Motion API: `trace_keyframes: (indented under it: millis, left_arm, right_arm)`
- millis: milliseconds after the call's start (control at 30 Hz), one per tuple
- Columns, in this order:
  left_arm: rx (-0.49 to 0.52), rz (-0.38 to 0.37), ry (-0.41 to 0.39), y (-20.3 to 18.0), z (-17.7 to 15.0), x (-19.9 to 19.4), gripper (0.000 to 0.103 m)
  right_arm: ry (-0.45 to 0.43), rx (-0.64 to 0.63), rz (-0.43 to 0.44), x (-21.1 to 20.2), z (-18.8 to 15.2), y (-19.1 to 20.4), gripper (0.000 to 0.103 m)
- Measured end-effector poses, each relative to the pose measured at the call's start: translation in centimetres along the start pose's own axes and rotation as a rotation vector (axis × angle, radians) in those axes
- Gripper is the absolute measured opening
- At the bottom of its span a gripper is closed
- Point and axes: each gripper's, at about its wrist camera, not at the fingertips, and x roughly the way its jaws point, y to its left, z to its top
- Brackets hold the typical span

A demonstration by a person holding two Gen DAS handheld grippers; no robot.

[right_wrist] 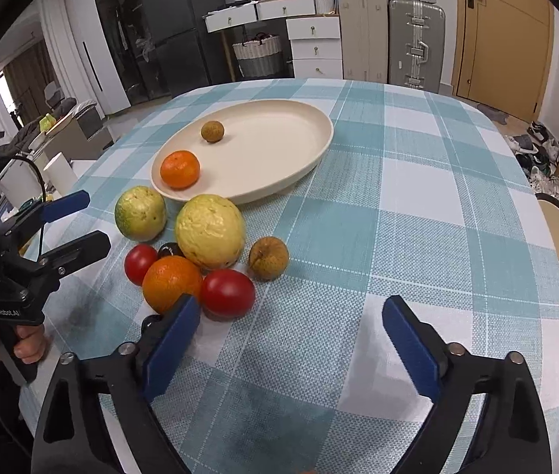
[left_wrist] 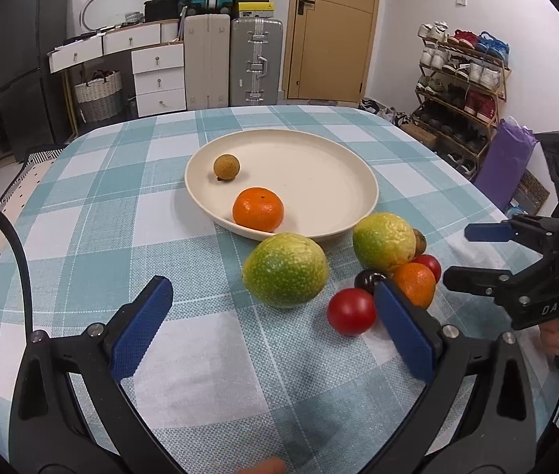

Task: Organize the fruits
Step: 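Withdraw both tools from the plate and move toward the remaining fruits, then grasp the green citrus with the left tool while the right tool grasps a red tomato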

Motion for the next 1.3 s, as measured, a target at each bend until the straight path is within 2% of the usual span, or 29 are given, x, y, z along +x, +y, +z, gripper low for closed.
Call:
trace_keyframes:
  millis: [100, 367, 533, 733, 1300]
  left_arm:
    - [-0.001, -0.006, 0.000, 0.0, 0.0, 0.0, 0.102]
    - [-0.014, -0.009, 0.016, 0.3, 0.0, 0.4, 0.102]
    - [-0.008, -0.009, 0.017, 0.3, 0.0, 0.4, 0.102]
    - [-0.001, -0.014, 0.026, 0.1, 0.0, 0.6, 0.102]
    - [0.003, -0.017, 0.027, 0.0, -0.1, 0.5, 0.102]
  right_arm:
    - [0.018, -0.013, 0.012, 0.5, -0.2, 0.3, 0.083]
    - [0.030, -0.066, 0.036, 1.2, -0.6, 1.5, 0.070]
    - [0.018, -0.090, 0.049, 1.2, -0.8, 2.3, 0.052]
    - [0.003, -0.120, 0.045, 1.0, -0.8, 3.2, 0.038]
    - [-0.009, -0.138, 0.047, 1.5, -0.7, 4.2, 0.033]
